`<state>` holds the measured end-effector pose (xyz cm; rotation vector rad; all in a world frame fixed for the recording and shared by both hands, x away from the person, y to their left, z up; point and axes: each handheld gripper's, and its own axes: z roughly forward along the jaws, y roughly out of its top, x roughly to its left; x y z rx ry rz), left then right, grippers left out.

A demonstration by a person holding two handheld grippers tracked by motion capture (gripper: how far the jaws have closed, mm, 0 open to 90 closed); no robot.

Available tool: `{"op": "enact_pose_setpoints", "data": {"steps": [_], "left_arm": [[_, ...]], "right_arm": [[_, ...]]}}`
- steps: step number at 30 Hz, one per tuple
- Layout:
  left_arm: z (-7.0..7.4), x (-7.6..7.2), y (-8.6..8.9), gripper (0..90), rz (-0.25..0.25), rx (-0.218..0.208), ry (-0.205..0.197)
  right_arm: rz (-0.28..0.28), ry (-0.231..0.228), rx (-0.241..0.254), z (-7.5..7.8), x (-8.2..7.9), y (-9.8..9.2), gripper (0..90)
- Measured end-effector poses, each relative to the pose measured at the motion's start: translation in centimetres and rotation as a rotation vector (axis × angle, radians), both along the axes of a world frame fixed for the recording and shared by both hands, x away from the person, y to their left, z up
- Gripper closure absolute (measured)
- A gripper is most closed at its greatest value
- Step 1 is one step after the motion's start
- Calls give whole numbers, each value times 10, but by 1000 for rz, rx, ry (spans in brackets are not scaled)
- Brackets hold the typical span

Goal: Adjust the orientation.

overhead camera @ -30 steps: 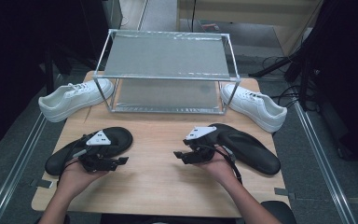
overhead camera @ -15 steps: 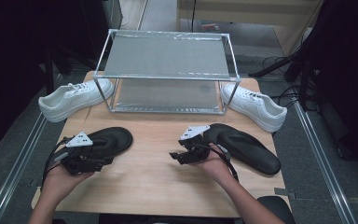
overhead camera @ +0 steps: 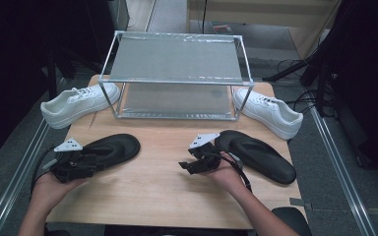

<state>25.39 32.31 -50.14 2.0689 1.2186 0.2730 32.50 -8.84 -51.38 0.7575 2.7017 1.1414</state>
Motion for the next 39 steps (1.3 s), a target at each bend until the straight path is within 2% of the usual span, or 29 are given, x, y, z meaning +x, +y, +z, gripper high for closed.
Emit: {"op": "enact_pose_setpoints", "data": {"steps": [4,9,16,20,25,29,31,35,39], "left_arm": [[-5,7,0,429,-20,-5,-4],[-8,13,0,447,-34,8,-1],[-10,19,-5,474,-82,16,3],[-13,24,-10,494,-98,44,38],[-12,27,-12,567,-129,35,31],[-11,27,-14,639,-163,54,12],[-10,28,-15,648,-160,50,21],[-7,29,-16,720,-170,54,7],[-3,30,-19,747,-164,65,-18]], "right_arm": [[-5,1,-5,-1,-2,-1,388],[-15,2,-13,0,-3,-5,388],[-30,3,-15,-1,-5,-11,388],[-42,6,-19,-1,-6,-14,389],[-52,5,-20,-2,-8,-17,389],[-62,7,-22,-2,-9,-20,389],[-62,6,-24,-2,-9,-21,390],[-69,6,-22,-1,-10,-24,391],[-74,9,-23,-2,-10,-26,391]]}}
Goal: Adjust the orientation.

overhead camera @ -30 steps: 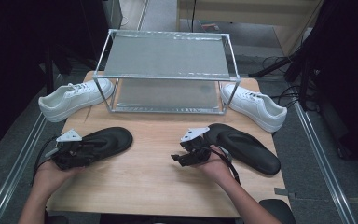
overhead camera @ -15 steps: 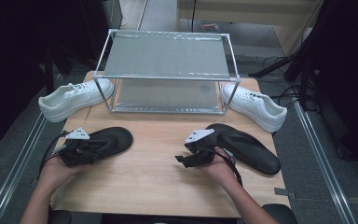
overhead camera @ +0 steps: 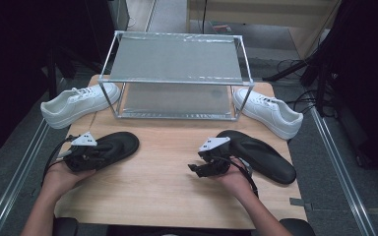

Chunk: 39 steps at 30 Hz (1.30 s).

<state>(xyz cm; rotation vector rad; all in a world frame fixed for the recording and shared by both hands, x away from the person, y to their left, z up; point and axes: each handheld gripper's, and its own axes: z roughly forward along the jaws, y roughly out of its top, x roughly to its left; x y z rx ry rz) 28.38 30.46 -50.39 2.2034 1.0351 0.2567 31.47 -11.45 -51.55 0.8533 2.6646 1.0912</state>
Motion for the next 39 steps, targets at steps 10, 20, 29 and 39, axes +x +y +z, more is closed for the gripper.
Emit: {"op": "enact_pose_setpoints", "data": {"steps": [10,20,29,39], "left_arm": [[11,5,-3,774,45,5,-38],[26,11,-19,779,33,6,-63],[40,16,-41,787,14,34,-50],[50,28,-70,793,7,38,41]], "right_arm": [[-20,4,3,-1,-3,-6,391],[-44,2,18,-1,-6,-14,391],[-65,1,27,-1,-10,-19,389],[-65,-1,85,2,-12,-22,388]]}}
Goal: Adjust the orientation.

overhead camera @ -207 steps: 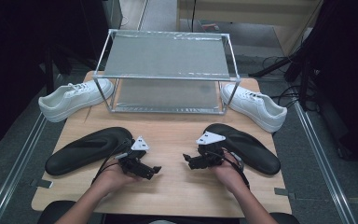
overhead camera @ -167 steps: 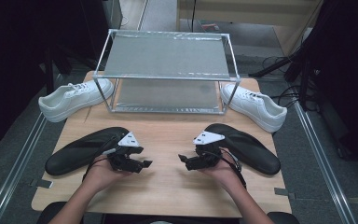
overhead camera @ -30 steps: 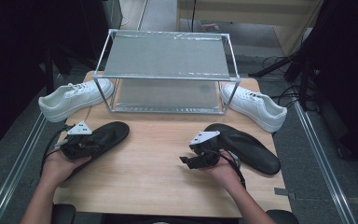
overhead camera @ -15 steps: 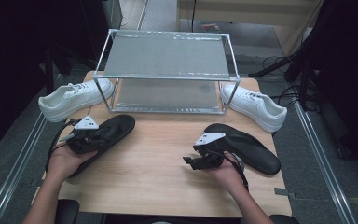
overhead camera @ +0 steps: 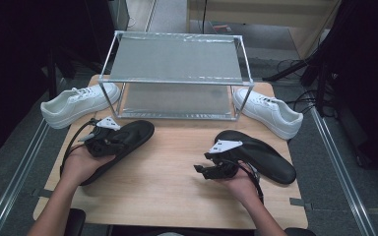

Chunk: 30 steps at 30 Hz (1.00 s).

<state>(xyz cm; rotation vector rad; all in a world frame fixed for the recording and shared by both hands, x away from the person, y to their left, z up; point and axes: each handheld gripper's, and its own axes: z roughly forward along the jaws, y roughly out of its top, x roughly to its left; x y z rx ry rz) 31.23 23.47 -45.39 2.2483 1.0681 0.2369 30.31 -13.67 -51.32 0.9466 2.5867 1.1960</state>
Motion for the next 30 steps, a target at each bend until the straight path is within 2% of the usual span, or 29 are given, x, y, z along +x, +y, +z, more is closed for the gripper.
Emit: {"op": "enact_pose_setpoints", "data": {"steps": [7,11,18,23,30], "left_arm": [[9,9,-25,794,-31,-4,18],[10,13,-40,795,-43,2,41],[9,15,-67,796,-70,2,54],[1,13,-94,795,-108,14,54],[-17,17,-114,791,-135,-58,92]], "right_arm": [[-6,-4,9,1,1,-1,387],[-10,-5,17,1,2,-2,387],[-17,-1,26,2,2,-4,388],[-20,1,25,1,3,-3,388],[-22,3,25,0,3,-3,388]]}}
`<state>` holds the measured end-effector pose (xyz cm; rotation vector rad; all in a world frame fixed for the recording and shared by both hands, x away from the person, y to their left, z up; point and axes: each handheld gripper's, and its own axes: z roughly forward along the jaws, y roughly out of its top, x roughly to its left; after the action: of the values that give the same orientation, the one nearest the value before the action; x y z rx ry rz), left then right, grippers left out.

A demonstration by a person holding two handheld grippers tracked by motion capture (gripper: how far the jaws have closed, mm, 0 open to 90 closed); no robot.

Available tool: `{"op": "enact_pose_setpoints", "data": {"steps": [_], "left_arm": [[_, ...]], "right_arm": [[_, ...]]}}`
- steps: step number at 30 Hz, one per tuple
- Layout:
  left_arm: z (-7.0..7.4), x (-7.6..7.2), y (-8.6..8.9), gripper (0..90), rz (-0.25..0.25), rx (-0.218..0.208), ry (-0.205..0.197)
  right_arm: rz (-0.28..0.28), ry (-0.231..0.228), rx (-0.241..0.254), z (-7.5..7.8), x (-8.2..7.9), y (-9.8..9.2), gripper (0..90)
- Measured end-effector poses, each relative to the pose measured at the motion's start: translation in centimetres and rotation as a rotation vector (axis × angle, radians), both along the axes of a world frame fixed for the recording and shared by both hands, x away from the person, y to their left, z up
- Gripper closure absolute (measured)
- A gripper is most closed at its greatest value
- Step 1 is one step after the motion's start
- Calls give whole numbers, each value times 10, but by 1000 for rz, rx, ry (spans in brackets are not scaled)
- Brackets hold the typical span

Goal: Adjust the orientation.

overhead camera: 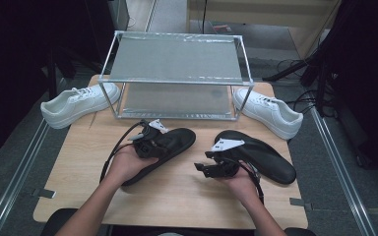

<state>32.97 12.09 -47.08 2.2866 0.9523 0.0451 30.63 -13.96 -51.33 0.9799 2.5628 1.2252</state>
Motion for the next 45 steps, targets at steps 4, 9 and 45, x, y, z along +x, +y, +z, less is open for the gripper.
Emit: {"op": "enact_pose_setpoints", "data": {"steps": [4,9,45], "left_arm": [[-11,2,-7,796,11,-19,8],[-22,1,-14,803,6,-32,7],[-11,-9,33,454,2,-96,-74]], "right_arm": [[1,4,0,-1,1,1,388],[6,8,-3,-3,0,5,388],[15,1,-4,-3,2,8,399]]}}
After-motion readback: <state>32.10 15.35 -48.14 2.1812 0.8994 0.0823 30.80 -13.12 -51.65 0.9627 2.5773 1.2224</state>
